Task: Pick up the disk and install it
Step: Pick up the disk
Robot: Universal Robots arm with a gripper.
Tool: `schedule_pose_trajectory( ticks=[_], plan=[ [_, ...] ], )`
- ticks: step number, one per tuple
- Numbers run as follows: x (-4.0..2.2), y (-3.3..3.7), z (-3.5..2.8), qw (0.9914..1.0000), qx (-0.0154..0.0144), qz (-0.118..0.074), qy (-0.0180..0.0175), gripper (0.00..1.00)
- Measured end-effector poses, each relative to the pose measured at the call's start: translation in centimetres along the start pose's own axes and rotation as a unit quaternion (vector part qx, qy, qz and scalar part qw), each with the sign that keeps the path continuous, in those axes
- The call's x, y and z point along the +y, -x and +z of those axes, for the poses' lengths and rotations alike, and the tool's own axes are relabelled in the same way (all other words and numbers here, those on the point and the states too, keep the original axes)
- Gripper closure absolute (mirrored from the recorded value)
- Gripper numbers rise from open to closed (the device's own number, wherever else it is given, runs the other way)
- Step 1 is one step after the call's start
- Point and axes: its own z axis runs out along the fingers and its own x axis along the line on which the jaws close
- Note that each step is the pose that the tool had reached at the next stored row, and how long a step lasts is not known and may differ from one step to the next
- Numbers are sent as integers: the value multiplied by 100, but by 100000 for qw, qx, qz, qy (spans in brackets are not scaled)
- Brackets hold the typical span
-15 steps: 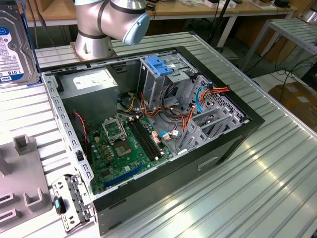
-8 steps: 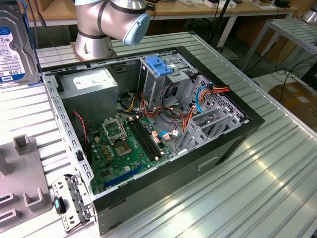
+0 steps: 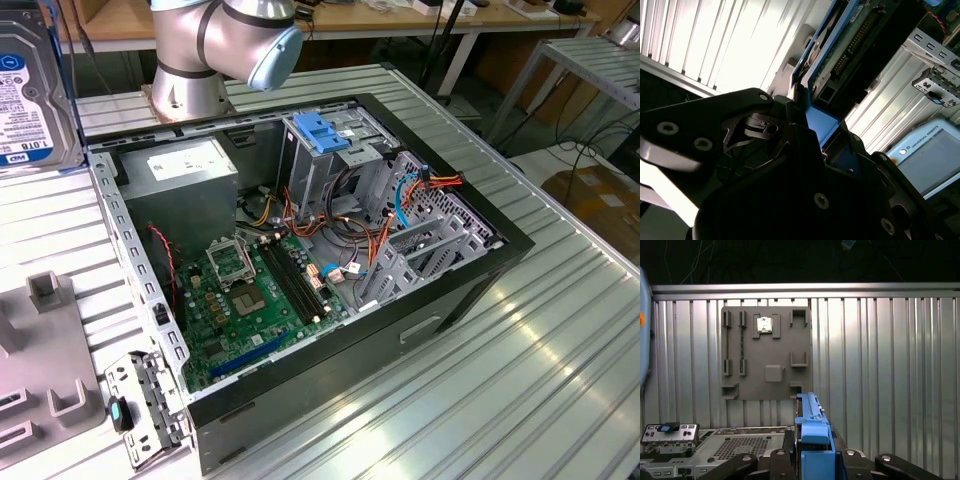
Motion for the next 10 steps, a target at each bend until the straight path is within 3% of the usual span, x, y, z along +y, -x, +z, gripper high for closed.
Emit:
schedule_pose_trajectory(
  ticks=[10],
  plan=[
    [-47, 1, 0, 100000, -2, 3, -4, 63]
  ],
)
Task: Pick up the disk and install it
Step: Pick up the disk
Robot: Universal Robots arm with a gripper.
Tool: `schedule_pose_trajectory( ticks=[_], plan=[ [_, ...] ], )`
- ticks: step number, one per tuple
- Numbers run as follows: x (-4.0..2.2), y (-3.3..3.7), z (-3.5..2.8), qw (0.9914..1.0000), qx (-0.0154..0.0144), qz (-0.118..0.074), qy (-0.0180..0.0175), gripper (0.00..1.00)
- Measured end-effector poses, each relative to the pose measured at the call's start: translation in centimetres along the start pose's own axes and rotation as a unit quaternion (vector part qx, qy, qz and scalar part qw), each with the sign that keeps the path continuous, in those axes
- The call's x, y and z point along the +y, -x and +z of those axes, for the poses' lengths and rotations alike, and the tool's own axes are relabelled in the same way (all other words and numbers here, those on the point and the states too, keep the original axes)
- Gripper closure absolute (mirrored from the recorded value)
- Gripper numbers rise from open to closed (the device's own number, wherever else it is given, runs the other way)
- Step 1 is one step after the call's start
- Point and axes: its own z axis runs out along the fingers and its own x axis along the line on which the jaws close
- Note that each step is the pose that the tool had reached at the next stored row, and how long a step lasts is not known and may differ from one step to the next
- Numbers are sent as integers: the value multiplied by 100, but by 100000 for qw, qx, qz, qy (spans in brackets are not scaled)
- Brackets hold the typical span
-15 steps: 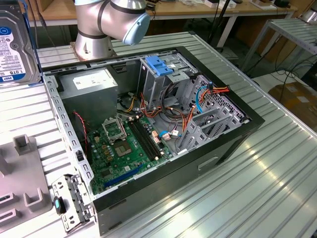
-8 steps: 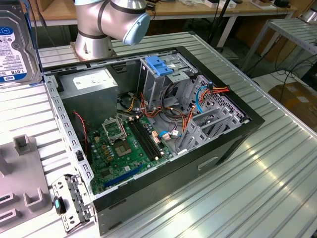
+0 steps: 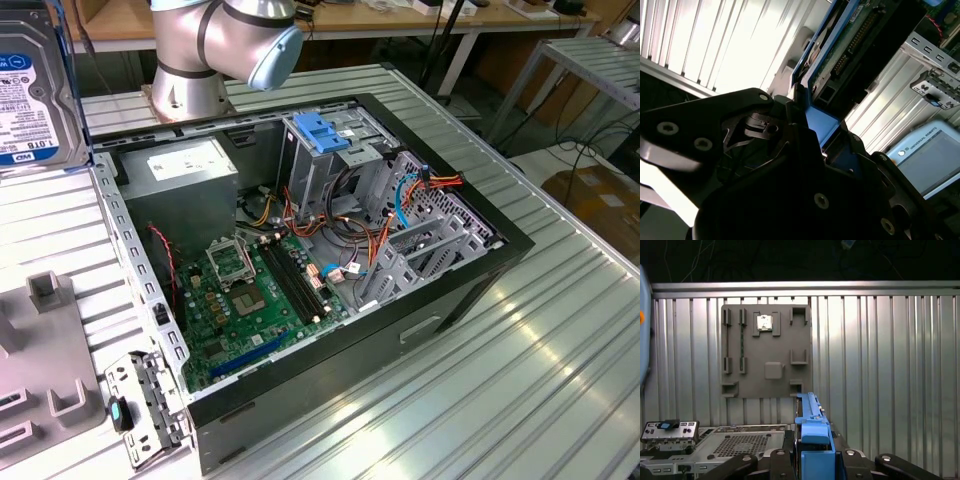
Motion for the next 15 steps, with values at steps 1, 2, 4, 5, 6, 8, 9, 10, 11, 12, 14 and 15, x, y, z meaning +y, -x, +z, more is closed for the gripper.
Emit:
schedule_pose_trajectory(
  ticks=[1, 2, 4, 5, 6, 8, 9, 10, 11, 12, 14, 15],
  plan=[
    [-9, -1, 0, 100000, 1, -5, 1, 63],
    [-13, -3, 0, 100000, 2, -6, 3, 63],
    [-20, -8, 0, 100000, -3, -4, -4, 63],
    [-24, -11, 0, 100000, -1, -2, -2, 63],
    [-29, -14, 0, 100000, 2, -3, 4, 63],
    [-36, -20, -1, 100000, 1, -3, 5, 63],
    [-40, -23, 0, 100000, 2, -3, 2, 63],
    [-44, -26, -1, 100000, 1, -4, 2, 63],
    [-47, -28, -1, 100000, 1, -2, 3, 63],
    [-51, -34, 0, 100000, -3, -3, -2, 63],
    [-57, -47, 0, 100000, -2, -4, -2, 63],
    [-60, -54, -1, 100000, -2, -4, 0, 63]
  ],
)
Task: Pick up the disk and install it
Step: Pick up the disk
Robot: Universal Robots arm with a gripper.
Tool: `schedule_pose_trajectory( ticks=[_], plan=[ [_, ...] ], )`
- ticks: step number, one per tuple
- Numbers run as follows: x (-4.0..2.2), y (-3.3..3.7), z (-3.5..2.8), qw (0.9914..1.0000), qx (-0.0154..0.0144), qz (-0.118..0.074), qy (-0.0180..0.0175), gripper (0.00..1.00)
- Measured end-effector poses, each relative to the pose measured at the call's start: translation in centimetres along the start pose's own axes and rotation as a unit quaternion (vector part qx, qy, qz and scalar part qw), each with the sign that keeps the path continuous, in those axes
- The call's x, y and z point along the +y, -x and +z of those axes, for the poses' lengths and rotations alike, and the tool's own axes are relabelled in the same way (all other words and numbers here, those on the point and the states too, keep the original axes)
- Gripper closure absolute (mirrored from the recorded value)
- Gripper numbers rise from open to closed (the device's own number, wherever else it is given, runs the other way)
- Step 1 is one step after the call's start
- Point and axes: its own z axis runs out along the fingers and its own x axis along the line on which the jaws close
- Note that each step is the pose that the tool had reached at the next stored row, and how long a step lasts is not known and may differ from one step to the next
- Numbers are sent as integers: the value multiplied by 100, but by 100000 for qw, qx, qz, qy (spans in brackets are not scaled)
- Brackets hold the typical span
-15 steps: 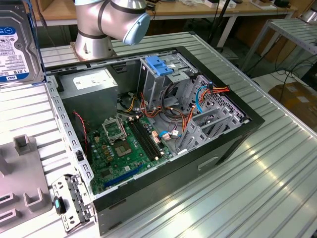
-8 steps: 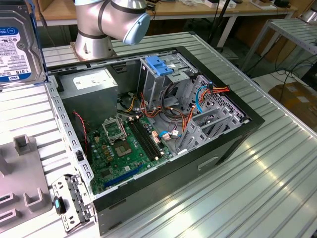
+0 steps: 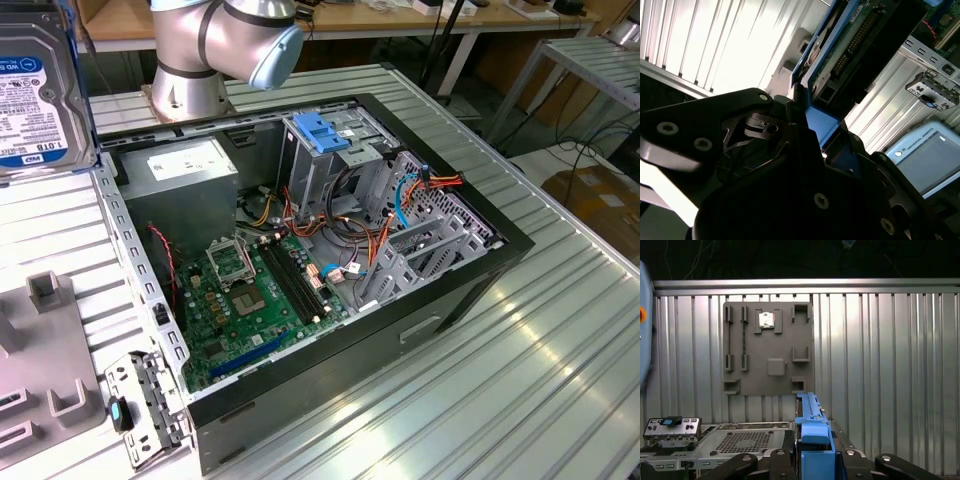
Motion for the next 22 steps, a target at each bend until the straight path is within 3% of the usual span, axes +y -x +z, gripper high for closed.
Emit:
schedule_pose_trajectory(
  ticks=[8, 22],
  plan=[
    [-27, -33, -1, 100000, 5, -1, 4, 63],
    [-196, -28, 0, 100000, 3, 1, -1, 63]
  ],
)
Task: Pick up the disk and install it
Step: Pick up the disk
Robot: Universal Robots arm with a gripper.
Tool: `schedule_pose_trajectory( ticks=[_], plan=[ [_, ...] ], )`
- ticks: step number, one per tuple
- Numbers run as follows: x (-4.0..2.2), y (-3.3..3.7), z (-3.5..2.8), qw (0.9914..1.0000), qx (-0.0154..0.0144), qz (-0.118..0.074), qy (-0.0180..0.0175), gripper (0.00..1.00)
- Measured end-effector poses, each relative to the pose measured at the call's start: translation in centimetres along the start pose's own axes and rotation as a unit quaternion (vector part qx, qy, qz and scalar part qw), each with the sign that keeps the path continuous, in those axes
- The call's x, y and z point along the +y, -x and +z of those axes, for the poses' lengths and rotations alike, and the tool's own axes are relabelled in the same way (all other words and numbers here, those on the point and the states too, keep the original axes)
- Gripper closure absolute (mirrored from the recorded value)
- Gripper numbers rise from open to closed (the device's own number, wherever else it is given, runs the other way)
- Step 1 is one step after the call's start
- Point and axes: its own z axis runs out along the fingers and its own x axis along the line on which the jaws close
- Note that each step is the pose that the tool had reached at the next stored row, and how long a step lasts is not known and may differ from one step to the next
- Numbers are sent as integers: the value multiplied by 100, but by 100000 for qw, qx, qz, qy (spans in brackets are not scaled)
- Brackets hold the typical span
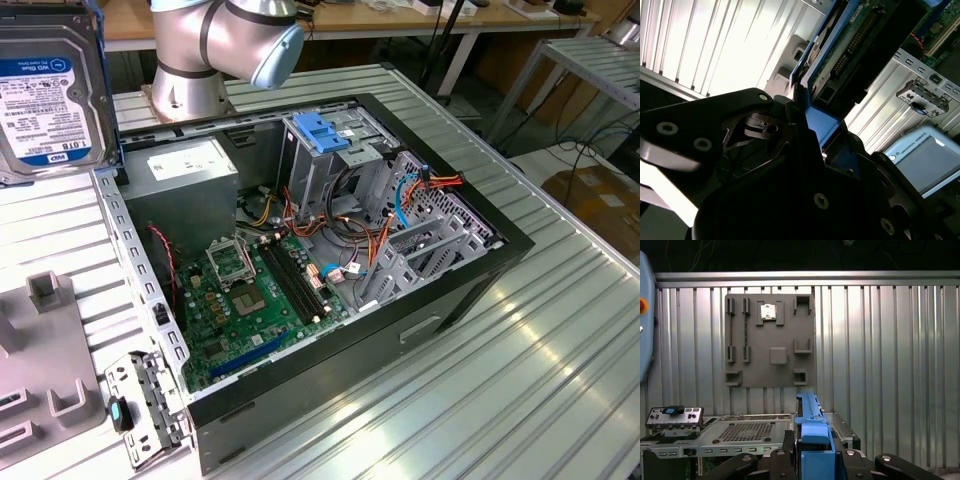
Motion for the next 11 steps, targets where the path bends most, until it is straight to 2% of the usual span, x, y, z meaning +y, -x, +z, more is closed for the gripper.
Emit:
schedule_pose_trajectory(
  ticks=[11],
  plan=[
    [-113, 3, 0, 100000, -1, 1, 1, 63]
  ],
)
